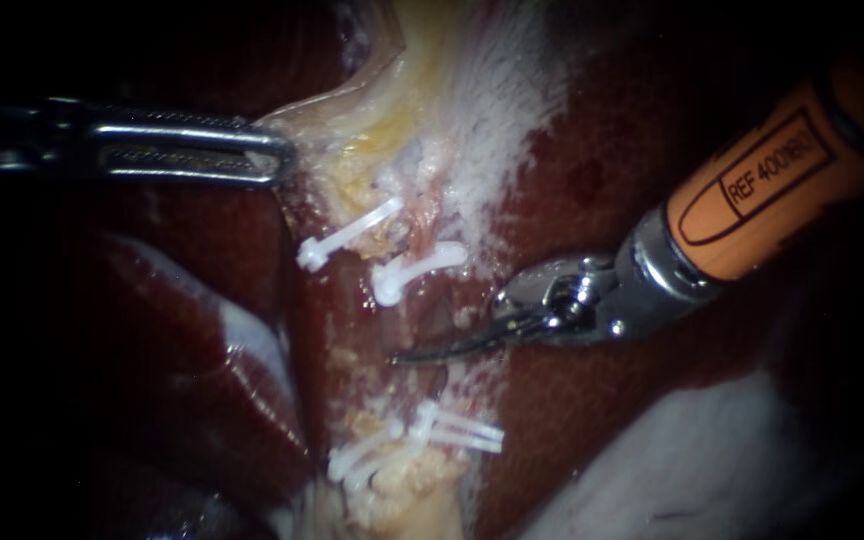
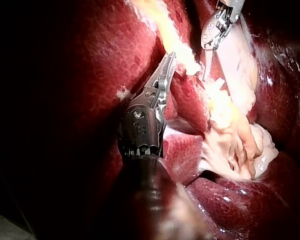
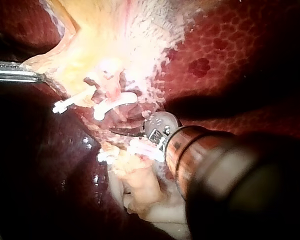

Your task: Go back from the cut right tube

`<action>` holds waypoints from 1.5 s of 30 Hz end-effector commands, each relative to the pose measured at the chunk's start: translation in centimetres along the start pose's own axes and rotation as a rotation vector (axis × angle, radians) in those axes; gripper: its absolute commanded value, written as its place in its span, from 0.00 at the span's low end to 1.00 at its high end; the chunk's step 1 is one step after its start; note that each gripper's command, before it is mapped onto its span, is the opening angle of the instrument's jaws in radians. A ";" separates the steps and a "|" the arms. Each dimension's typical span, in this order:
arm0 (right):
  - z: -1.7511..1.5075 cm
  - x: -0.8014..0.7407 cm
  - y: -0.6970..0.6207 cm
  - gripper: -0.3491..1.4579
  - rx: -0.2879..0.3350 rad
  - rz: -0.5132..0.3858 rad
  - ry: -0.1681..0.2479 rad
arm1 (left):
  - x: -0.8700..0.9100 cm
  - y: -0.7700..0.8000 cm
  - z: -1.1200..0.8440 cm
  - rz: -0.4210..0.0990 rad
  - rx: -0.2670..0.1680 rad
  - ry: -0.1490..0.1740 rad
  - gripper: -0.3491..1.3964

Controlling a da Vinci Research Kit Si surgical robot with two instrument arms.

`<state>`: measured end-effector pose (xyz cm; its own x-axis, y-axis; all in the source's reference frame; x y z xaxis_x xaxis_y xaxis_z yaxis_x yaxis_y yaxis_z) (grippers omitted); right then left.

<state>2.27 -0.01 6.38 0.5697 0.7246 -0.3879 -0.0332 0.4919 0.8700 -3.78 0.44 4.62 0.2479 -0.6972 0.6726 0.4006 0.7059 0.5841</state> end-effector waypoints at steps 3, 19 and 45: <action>0.01 0.01 0.01 0.00 -0.004 -0.011 0.003 | 0.01 0.00 0.01 0.001 -0.001 -0.001 0.00; 0.02 -0.05 -0.03 0.00 0.005 -0.042 0.024 | 0.02 -0.01 0.01 0.001 0.002 0.000 0.00; 0.02 -0.05 -0.06 0.34 0.012 -0.042 0.048 | 0.03 -0.01 0.00 0.001 0.002 0.000 0.00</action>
<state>2.26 -0.10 6.35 0.5298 0.7266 -0.4375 0.0000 0.5159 0.8567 -3.78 0.41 4.63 0.2480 -0.6962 0.6737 0.3985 0.7072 0.5841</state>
